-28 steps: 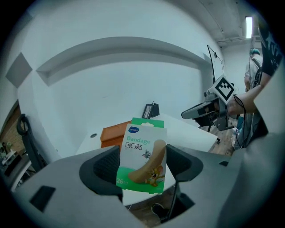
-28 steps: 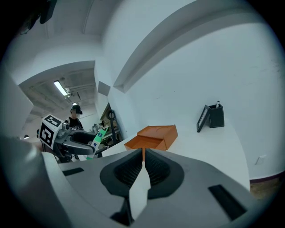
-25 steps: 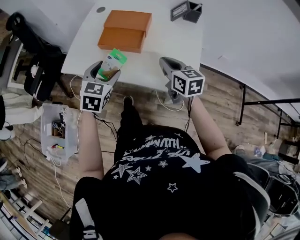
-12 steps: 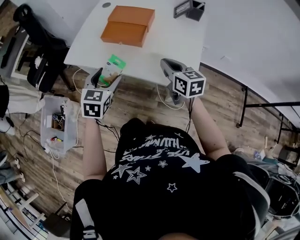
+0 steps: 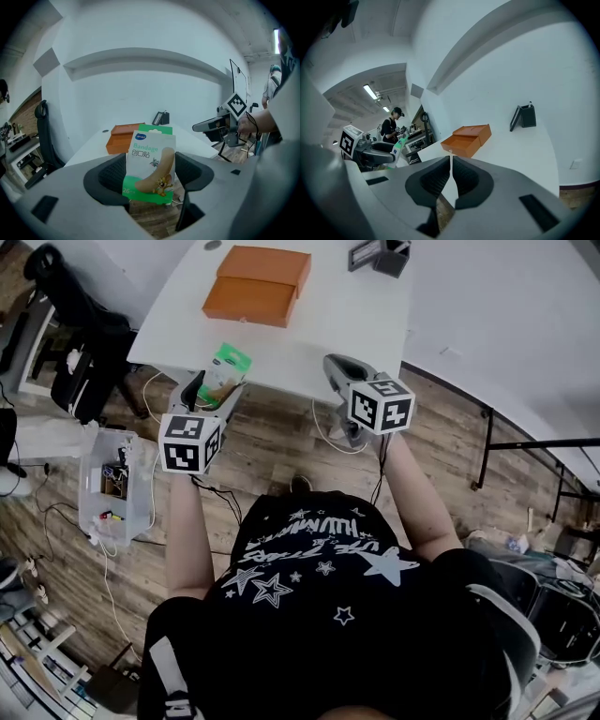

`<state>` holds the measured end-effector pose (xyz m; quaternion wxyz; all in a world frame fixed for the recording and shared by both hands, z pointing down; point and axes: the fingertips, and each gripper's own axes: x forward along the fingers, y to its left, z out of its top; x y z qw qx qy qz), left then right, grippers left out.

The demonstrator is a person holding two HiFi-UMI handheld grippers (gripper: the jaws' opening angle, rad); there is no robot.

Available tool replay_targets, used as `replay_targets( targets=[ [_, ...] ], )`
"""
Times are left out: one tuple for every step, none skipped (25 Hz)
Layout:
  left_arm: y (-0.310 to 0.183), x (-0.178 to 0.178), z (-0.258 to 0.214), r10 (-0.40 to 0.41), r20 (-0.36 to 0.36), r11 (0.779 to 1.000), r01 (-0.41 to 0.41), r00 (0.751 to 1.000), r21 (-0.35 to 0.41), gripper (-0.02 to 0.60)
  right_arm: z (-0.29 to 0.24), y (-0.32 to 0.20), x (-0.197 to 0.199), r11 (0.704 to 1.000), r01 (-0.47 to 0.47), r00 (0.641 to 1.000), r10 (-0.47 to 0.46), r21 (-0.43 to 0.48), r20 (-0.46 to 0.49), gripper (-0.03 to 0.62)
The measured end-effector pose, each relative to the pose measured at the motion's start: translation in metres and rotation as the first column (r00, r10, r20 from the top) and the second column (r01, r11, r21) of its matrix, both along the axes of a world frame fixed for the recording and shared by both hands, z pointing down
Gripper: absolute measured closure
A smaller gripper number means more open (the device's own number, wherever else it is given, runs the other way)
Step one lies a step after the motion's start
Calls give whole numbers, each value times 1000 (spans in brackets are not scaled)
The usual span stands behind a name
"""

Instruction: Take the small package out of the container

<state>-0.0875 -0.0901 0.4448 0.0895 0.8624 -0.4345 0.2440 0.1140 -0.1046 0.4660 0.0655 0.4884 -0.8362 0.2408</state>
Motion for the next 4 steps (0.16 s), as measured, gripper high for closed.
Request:
replay_targets(
  targets=[
    [4,-3,0,3,-4,1000,-3,1000,0,227,-1,5,-4,1000,-1,1000,1,1,-2,540],
    [9,-5,0,7,-8,1000,-7,1000,-1,227,-1,10,-8,1000,-3,1000,3,3,-4,540],
    [14,-8,0,10,-13,1000,-10,1000,-1,227,-1,15,-12,1000,-4,1000,4,4,-6,540],
    [19,-11,1,13,-19,1000,-13,1000,-2,227,-2,20,-16,1000,-6,1000,6,6,-8,540]
  ],
)
